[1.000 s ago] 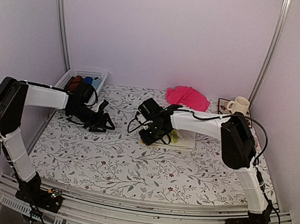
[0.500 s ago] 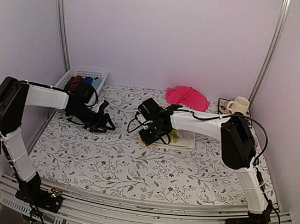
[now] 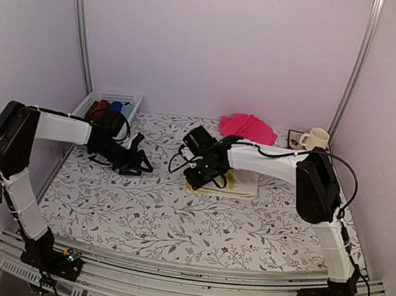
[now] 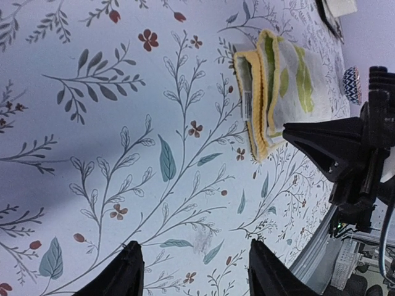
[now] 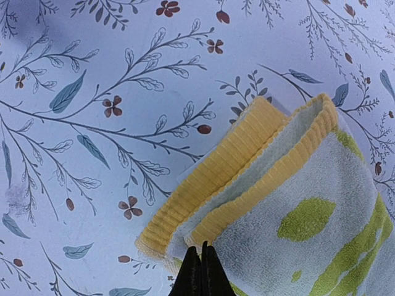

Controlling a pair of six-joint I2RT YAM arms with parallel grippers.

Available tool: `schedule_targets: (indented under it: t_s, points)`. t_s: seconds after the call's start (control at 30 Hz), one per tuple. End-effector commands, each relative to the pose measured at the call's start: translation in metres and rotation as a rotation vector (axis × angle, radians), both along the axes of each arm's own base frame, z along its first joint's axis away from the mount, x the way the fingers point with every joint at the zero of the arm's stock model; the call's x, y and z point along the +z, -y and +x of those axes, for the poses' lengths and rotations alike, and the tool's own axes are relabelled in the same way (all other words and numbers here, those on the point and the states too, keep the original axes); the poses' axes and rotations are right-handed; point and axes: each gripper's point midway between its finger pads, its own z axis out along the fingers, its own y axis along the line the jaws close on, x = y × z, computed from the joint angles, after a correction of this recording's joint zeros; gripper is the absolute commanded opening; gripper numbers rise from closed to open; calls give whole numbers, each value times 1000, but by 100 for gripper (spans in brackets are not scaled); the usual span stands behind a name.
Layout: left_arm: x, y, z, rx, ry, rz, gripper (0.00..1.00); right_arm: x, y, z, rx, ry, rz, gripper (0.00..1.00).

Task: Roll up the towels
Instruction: Adjust the towel at the center of the board.

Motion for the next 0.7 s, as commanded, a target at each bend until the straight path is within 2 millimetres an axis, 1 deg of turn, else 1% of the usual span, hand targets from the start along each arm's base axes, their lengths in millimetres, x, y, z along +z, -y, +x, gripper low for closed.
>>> schedule_targets:
  t_s: [0.0,0.1,0.2,0.23,0.33,0.37,0.4,0.53,0.63,0.67]
  points:
    - [1,0,8,3,13,-12,58,39,-3,-3,16,42,48,2]
    - [1,0,9,2,13,-14,58,39,-2,-6,23,34,51,2]
    - [1,1,10,3,11,-16,58,34,0,-9,32,22,39,2]
    - [1,1,9,1,9,-16,58,31,0,-9,34,19,33,3]
    - [0,1,9,0,5,-19,58,24,0,-9,42,19,17,17]
    - [0,2,9,-2,5,-20,58,22,0,-8,42,26,11,25]
    - [-1,2,9,-2,3,-21,58,20,-1,-8,44,29,4,28]
    - [-2,2,9,-6,2,-19,58,13,-1,-5,43,39,-12,31]
    - [-3,2,9,-8,0,-18,58,14,-4,-3,43,47,-7,32]
    - [-3,2,9,-7,0,-18,58,5,-4,-3,44,38,-17,31]
